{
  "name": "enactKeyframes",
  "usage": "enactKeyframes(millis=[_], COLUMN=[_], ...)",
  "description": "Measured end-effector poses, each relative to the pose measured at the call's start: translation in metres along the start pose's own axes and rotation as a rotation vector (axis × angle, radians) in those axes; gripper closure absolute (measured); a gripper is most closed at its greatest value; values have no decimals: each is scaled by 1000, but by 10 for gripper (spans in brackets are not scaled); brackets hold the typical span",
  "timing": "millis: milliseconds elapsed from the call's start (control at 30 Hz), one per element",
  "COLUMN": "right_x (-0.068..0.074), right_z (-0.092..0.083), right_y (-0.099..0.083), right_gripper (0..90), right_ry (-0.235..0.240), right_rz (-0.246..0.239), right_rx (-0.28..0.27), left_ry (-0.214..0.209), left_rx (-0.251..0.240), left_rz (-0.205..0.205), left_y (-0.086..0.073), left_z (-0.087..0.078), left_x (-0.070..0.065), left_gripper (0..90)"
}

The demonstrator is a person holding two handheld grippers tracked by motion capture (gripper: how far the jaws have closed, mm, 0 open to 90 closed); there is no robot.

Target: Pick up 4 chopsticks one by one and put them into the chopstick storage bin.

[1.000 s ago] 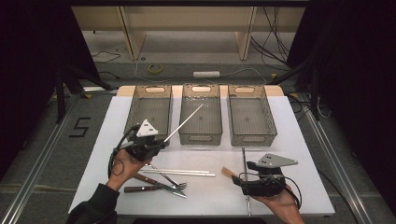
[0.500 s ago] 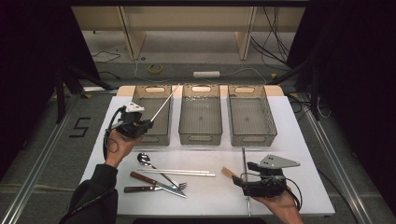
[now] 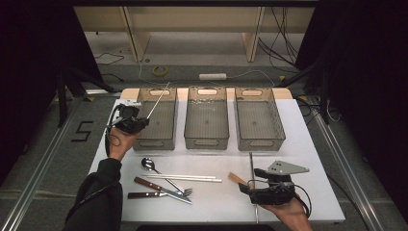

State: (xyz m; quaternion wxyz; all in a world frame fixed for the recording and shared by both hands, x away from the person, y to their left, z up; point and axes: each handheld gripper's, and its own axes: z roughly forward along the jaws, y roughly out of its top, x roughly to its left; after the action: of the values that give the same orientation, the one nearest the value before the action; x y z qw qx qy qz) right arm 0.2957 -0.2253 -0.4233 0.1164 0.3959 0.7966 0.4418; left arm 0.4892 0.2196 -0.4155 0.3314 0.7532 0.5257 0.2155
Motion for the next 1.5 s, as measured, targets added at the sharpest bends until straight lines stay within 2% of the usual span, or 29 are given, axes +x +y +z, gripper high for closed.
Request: enactKeyframes(millis=[100, 167, 367, 467, 533, 600, 667, 733, 767, 833, 933, 1067, 1133, 1367, 1500], right_x=[0, 0, 2, 2, 3, 3, 2, 2, 1, 0, -3, -3, -2, -1, 0], right_z=[1, 1, 2, 3, 3, 3, 2, 2, 2, 1, -1, 0, 2, 7, 7], right_y=[0, 0, 0, 0, 0, 0, 0, 0, 0, 2, 4, 5, 3, 1, 0], right_gripper=[231, 232, 232, 233, 233, 233, 234, 241, 248, 252, 266, 284, 290, 315, 357], right_ry=[0, 1, 6, 10, 13, 12, 7, -5, -2, -2, -31, -57, -67, -83, -108], right_rz=[2, -1, -6, -6, -7, -5, -8, -13, -14, -18, -18, -22, -29, -46, -61], right_rx=[4, 9, 16, 19, 21, 20, 25, 32, 33, 38, 59, 119, 151, 249, 285], left_ry=[25, 25, 47, 58, 39, 35, 13, -4, -33, -71, -93, -138, -149, -205, -237], left_rx=[20, 21, 58, 53, 63, 55, 50, 35, 13, -7, -30, -72, -77, -104, -142], left_rz=[-8, -27, -48, -61, -52, -67, -67, -61, -60, -70, -42, -29, -5, 38, 32], left_y=[0, -1, -3, -2, -2, -1, -2, -3, -4, -6, -7, -10, -12, -27, -35], left_z=[3, 5, 11, 12, 11, 10, 4, -2, -6, -12, -22, -36, -42, -59, -67], left_x=[3, 5, 8, 8, 7, 6, 3, 0, -2, -5, -14, -26, -33, -52, -57], left_gripper=[834, 832, 829, 815, 768, 667, 585, 490, 444, 398, 330, 278, 259, 215, 202])
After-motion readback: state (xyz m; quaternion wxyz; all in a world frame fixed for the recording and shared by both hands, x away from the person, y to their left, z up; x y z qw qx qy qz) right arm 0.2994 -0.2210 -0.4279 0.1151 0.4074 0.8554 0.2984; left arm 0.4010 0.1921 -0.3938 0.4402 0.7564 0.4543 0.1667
